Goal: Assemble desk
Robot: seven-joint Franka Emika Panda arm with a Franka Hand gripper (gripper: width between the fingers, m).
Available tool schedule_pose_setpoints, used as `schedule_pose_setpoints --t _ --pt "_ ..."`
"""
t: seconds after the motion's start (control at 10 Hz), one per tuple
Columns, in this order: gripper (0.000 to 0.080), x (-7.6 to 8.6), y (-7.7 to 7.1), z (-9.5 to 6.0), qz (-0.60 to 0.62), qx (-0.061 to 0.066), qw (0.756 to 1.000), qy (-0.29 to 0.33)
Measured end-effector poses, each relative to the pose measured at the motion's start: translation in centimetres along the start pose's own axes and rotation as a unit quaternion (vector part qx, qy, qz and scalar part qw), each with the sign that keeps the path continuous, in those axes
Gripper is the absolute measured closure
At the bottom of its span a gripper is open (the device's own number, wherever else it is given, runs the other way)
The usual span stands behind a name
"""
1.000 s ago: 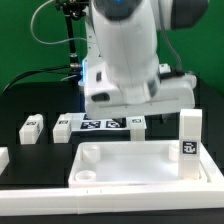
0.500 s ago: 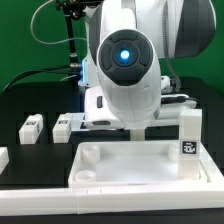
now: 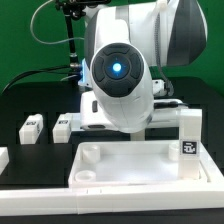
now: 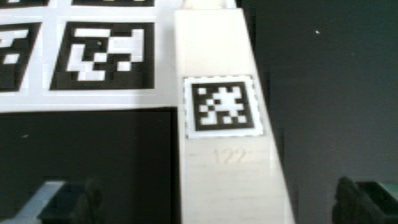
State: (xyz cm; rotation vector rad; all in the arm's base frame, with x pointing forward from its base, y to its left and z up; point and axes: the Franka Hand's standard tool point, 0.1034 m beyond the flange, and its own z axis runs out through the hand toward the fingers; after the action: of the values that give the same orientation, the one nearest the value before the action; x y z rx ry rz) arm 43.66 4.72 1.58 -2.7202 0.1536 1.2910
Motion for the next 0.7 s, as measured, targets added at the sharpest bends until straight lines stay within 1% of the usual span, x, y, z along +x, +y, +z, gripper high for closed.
schedule_pose_setpoints --t 0.1,0.2,0.3,0.4,0.5,0.7 --pt "0.0151 0.00 0.00 0.02 0.000 0.000 1.000 0.000" --pt "0.0280 0.00 0.00 0.03 0.000 0.000 1.000 0.000" --pt "0.0428 0.00 0.01 0.03 0.000 0.000 1.000 0.000" --pt "0.0428 0.00 0.01 0.03 0.000 0.000 1.000 0.000" --pt "0.0515 -0.01 0.01 0.02 0.000 0.000 1.000 0.000" --pt "0.0515 0.00 0.01 0.02 0.000 0.000 1.000 0.000"
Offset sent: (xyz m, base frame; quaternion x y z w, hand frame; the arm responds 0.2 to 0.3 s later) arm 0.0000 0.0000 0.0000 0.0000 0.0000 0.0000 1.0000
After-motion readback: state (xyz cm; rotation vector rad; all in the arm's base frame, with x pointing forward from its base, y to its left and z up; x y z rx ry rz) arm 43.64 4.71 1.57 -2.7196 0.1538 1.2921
